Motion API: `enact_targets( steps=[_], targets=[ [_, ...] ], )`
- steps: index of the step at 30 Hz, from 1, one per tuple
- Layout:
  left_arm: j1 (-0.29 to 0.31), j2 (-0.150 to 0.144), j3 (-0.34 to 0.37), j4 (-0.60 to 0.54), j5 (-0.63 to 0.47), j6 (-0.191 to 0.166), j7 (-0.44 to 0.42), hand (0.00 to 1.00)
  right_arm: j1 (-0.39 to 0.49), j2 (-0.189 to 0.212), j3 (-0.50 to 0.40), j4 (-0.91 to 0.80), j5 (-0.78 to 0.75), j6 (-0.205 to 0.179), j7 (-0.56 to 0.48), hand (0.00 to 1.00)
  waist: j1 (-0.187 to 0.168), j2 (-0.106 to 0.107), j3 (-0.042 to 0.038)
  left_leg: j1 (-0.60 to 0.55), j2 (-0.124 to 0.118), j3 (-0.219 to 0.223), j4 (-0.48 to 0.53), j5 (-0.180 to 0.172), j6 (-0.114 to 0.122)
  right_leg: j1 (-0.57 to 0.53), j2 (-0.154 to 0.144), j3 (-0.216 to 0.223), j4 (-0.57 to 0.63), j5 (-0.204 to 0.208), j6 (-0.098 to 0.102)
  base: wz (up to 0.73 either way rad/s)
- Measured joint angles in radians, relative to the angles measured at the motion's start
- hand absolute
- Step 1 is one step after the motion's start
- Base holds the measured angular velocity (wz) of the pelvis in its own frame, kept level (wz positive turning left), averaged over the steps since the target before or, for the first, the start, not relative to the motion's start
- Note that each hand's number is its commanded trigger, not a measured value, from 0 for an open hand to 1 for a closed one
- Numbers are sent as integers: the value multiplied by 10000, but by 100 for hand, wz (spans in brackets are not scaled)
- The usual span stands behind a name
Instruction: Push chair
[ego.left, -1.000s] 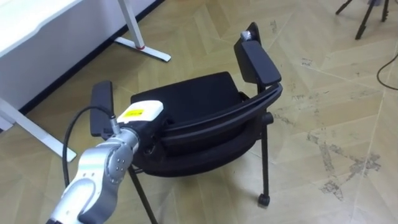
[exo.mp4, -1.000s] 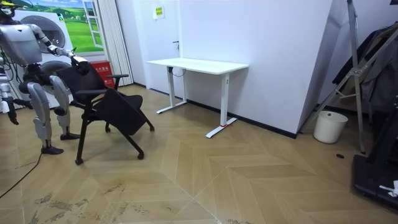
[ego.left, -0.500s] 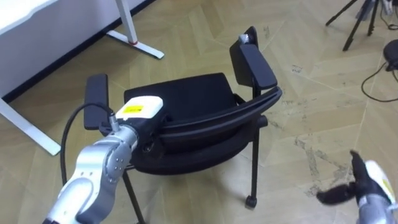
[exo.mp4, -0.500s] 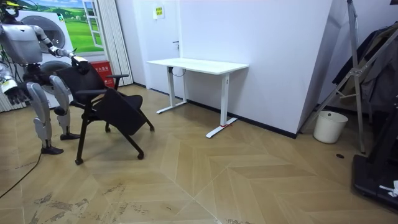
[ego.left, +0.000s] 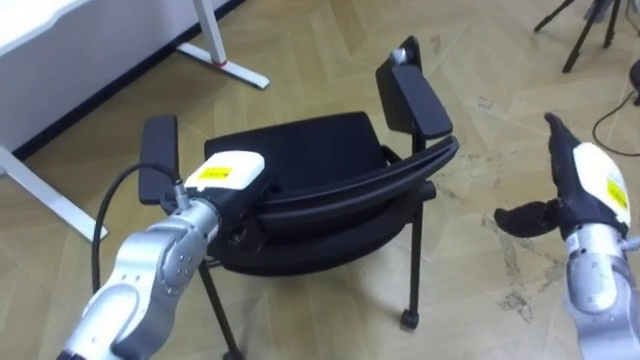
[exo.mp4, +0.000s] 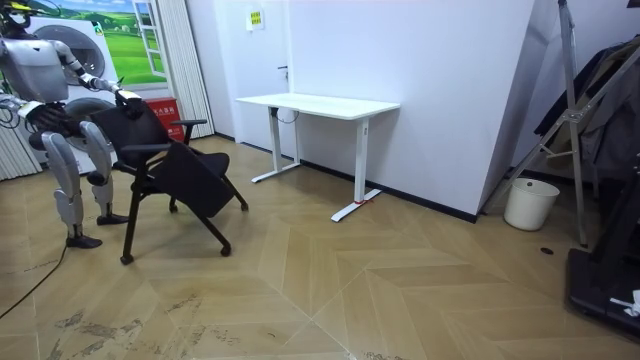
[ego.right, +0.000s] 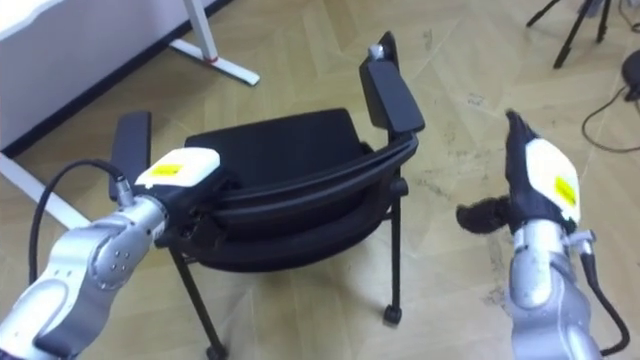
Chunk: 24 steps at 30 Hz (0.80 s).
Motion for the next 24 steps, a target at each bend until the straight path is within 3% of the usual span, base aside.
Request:
enact_targets(
  steps=[11,21,24],
  targets=[
    [8,17,12,26,-14,-136,56,100,2,-54,563,-171,-328,-90,216,0,72,-25,-1,45,5,61,-59,1,1,3,-5,1,-1,0,0,0],
    [4,24,-3,234,-17,-420,462,100,-321,-192,1324,-462,-1358,-88,871,0,308,-385,-17,87,10,87,-60,2,2,9,-1,30,23,-1,1,-1],
    [-5,34,-23,295,-19,-563,637,100,-321,-446,1568,-663,-1357,-92,1181,0,385,-457,-8,86,9,85,-60,1,2,13,-3,28,25,0,0,0]
  ],
)
